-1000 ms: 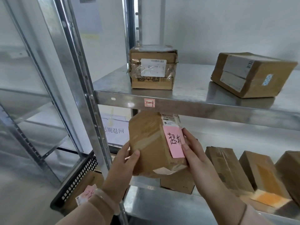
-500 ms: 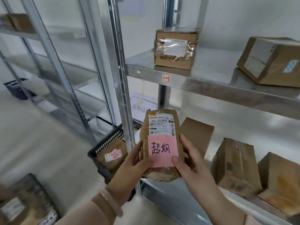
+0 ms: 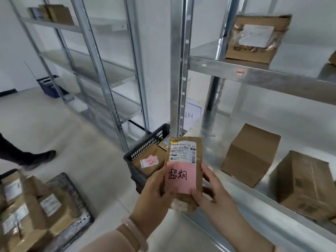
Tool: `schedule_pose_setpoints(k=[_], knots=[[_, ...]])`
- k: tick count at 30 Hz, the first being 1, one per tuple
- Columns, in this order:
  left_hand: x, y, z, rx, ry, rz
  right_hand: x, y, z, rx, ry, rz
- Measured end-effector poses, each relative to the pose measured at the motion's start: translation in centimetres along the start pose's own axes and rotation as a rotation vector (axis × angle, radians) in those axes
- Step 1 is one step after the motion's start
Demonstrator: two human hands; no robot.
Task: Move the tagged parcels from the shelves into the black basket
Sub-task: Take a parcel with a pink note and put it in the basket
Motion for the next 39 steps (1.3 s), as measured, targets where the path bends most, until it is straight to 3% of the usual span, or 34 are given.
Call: schedule_pose_setpoints(k=[11, 17, 30, 39], knots=[[4.9, 8.1, 16.2, 0.146, 0.009, -0.003, 8.3, -1.7, -15.7, -0.087, 0.006, -0.095], [7.9, 11.8, 20.3, 0.082, 0.064, 0.060, 11.8, -2.9, -19.9, -0.093, 0.003, -0.157], [18.8, 19.1, 18.9, -0.146, 0.167, 0.245, 21.2, -7.9, -17.5, -0.131, -0.043, -0.315], [26.7, 23.2, 15.7, -0.161, 0.266, 0.300, 25.9, -11.8, -14.0, -0.421, -0.041, -0.441]])
Point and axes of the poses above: each hand's wrist, its own x-axis towards the middle knuckle, its own z-axis out of the back of the hand, y = z × x, the point moved 8 cm from there along x, towards the middle knuckle, and after that the axes turned 5 degrees about y, right-handed, at the moved point
